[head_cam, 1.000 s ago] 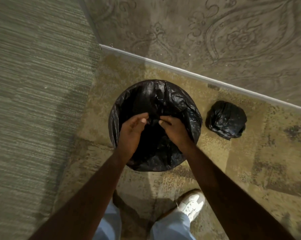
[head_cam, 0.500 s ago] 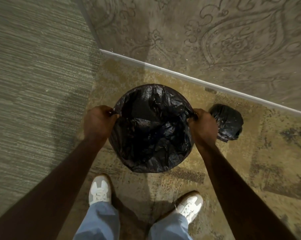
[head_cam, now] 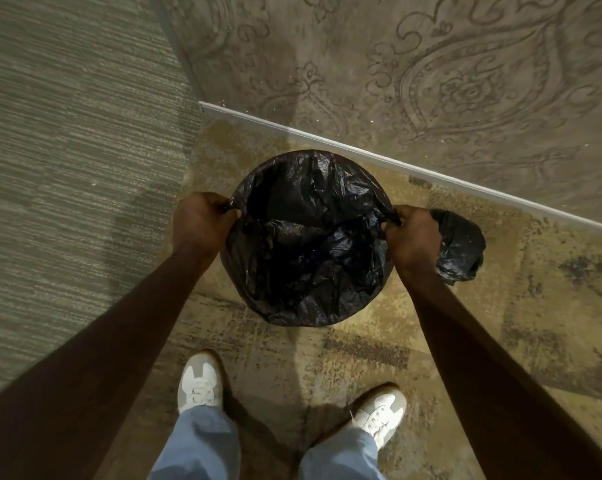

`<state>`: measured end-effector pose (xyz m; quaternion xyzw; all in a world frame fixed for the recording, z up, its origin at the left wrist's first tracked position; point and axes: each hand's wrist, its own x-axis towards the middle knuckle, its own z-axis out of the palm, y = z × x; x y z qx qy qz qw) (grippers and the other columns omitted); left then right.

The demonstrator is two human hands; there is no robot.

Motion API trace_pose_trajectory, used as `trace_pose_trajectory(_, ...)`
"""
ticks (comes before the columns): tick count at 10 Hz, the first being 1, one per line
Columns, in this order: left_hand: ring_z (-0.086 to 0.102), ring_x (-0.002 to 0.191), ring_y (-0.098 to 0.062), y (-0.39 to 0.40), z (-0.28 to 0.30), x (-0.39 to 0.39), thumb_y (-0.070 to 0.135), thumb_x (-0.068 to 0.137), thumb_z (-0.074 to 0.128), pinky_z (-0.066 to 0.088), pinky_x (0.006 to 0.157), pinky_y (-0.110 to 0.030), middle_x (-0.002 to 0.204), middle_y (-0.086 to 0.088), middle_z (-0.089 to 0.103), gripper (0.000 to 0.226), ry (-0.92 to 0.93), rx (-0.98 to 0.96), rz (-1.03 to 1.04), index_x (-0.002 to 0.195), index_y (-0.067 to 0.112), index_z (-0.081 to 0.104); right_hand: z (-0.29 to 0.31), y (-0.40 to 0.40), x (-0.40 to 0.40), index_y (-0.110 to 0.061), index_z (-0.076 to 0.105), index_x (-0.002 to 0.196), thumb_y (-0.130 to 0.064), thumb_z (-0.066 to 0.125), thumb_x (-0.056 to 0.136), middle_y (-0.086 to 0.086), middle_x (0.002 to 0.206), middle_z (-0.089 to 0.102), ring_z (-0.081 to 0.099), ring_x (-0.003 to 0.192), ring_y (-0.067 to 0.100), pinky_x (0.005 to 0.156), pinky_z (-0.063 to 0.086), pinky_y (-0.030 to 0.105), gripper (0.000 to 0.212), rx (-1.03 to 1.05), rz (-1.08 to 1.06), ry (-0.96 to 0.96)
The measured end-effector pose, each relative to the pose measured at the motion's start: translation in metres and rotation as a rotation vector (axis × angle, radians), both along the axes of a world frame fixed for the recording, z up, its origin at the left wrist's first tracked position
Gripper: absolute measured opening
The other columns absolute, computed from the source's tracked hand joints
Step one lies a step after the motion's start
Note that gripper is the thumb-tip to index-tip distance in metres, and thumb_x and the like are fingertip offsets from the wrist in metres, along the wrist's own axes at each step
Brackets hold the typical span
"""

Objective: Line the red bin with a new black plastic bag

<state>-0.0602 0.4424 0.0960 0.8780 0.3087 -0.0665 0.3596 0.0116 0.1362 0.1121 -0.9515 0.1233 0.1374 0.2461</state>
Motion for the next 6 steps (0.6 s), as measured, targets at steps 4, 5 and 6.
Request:
trace_pose_trajectory(4, 0.074, 0.087, -0.026, -0.001, -0.001, 0.015, 0.050, 0.093, 0.065, 0.059, 0.078, -0.035, 0.099, -0.012, 0.079, 0.045, -0.014, 0.013, -0.062, 0.111, 0.009, 0.075, -0.006, -0.005, 0.017, -0.012, 0.068, 0.126, -0.028, 0.071, 0.092, 0.014, 0.118, 0.075, 0.069, 0.109, 0.033, 0.092, 0.055, 0.039, 0.038, 0.105, 0.036, 0.081)
trace_pose_trajectory(5, 0.070, 0.106, -0.027, -0.004, 0.003, 0.011, 0.053, 0.098, 0.054, 0.058, 0.087, -0.040, 0.120, -0.012, 0.072, 0.053, -0.079, 0.064, -0.035, 0.130, 0.011, 0.064, -0.001, -0.003, 0.012, -0.013, 0.057, 0.140, -0.033, 0.069, 0.094, 0.015, 0.131, 0.067, 0.062, 0.121, 0.034, 0.100, 0.051, 0.043, 0.052, 0.087, 0.061, 0.041)
trace_pose_trajectory(6, 0.055, 0.126, -0.029, -0.021, 0.012, -0.004, 0.039, 0.099, 0.052, 0.052, 0.100, -0.048, 0.139, -0.013, 0.057, 0.047, -0.224, 0.242, -0.333, 0.140, 0.015, 0.051, 0.003, 0.008, -0.006, -0.014, 0.037, 0.153, -0.044, 0.060, 0.097, 0.016, 0.152, 0.048, 0.045, 0.140, 0.036, 0.114, 0.040, 0.052, 0.068, -0.114, 0.211, -0.130)
